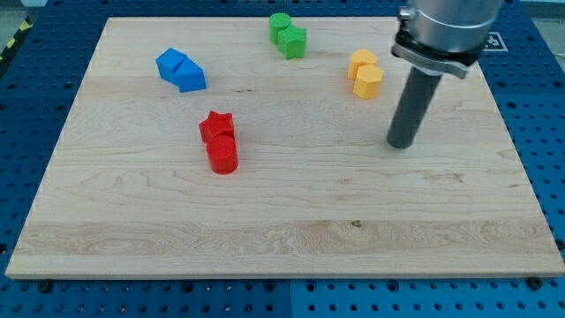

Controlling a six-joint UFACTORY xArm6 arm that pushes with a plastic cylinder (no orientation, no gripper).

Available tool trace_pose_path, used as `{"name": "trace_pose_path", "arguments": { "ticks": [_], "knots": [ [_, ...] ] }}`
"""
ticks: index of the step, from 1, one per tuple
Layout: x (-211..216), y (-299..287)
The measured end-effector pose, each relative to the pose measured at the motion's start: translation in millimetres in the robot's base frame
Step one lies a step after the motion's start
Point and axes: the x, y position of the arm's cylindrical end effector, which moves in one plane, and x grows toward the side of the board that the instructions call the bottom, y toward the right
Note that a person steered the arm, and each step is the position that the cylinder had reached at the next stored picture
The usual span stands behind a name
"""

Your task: Push the hexagon along with the yellow heart towards the top side

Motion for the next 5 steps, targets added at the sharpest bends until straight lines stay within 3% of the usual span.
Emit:
{"name": "trace_pose_path", "arguments": {
  "ticks": [5],
  "knots": [
    [-67, -6]
  ]
}}
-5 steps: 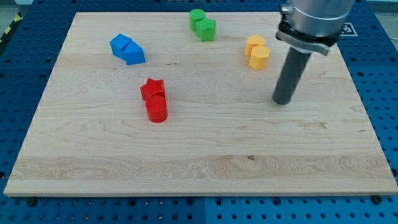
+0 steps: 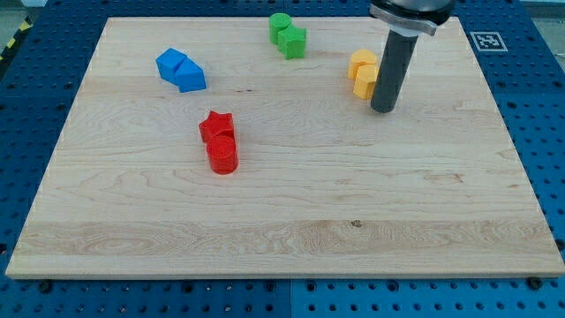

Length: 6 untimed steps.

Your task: Push the hexagon along with the yellow heart towards the top side

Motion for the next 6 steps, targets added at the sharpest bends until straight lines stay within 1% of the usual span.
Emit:
{"name": "trace_pose_path", "arguments": {
  "ticks": [2, 3, 5, 6],
  "knots": [
    [-26, -6],
    [-27, -15],
    [-29, -58],
    [-41, -70]
  ]
}}
